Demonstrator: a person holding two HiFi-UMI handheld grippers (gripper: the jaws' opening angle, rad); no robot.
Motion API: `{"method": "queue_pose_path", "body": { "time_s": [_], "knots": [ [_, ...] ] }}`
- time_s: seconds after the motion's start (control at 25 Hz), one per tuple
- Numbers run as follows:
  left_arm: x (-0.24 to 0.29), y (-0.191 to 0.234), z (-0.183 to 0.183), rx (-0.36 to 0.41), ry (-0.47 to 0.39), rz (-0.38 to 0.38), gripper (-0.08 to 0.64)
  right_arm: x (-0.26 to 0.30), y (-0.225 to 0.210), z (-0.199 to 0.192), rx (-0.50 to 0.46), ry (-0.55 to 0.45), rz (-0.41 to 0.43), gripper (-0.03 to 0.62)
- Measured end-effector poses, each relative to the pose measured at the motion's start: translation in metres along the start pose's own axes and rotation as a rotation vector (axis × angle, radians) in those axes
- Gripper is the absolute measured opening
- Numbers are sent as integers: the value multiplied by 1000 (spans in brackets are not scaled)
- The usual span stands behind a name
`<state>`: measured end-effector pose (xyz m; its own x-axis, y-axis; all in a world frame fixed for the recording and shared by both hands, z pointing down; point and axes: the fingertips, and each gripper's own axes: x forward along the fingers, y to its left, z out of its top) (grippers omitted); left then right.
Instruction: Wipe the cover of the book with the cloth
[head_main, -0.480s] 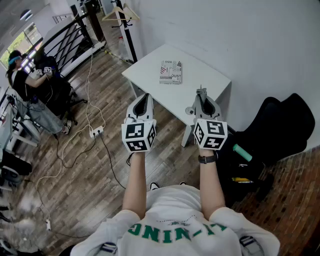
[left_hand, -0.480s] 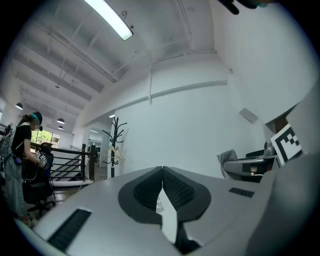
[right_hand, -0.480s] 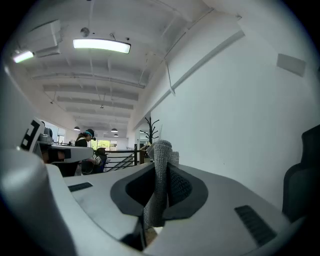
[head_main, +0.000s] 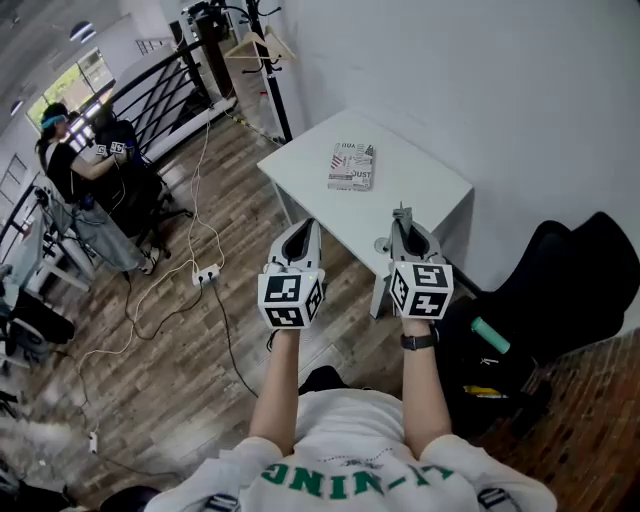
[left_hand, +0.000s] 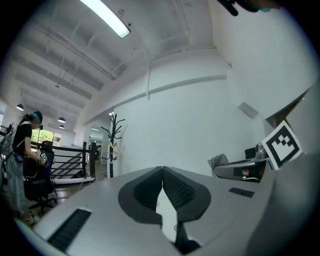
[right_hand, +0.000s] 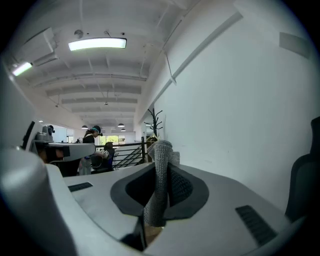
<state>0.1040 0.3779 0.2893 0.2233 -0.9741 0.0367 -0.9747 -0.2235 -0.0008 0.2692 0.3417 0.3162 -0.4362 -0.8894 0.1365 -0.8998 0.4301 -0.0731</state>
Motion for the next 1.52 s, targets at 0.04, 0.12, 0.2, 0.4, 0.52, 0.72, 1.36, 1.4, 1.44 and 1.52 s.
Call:
{"method": "queue_pose_path", "body": {
  "time_s": [0.04,0.12,0.2,0.4,0.52,0.72,1.36,1.4,1.44,1.52],
  "knots": [
    [4,0,-4,8,13,1,14,6,-1,-7,1,25,12,40],
    [10,7,-12,-5,31,12,14,15,1,-18,-12,75,37,40],
    [19,13,-16,-30,34,16,15,23,1,-22,-27,93,45,40],
    [75,27,-29,-44,34,-25,14,69,-11,-31,-49,125,36,40],
    [118,48,-33,-46,30,-58,14,113,-21,-32,-49,141,8,40],
    [196,110,-12,-63,7,-87,14,205,-21,-11,-53,170,-14,40],
    [391,311,-50,-102,84,-154,14,492,16,-41,-13,315,-36,40],
    [398,314,-54,-107,91,-160,14,498,12,-44,-11,326,-46,40],
    [403,317,-58,-112,95,-166,14,503,8,-46,-7,334,-55,40],
    [415,321,-61,-121,101,-179,14,515,2,-46,-2,342,-64,40]
  ]
}}
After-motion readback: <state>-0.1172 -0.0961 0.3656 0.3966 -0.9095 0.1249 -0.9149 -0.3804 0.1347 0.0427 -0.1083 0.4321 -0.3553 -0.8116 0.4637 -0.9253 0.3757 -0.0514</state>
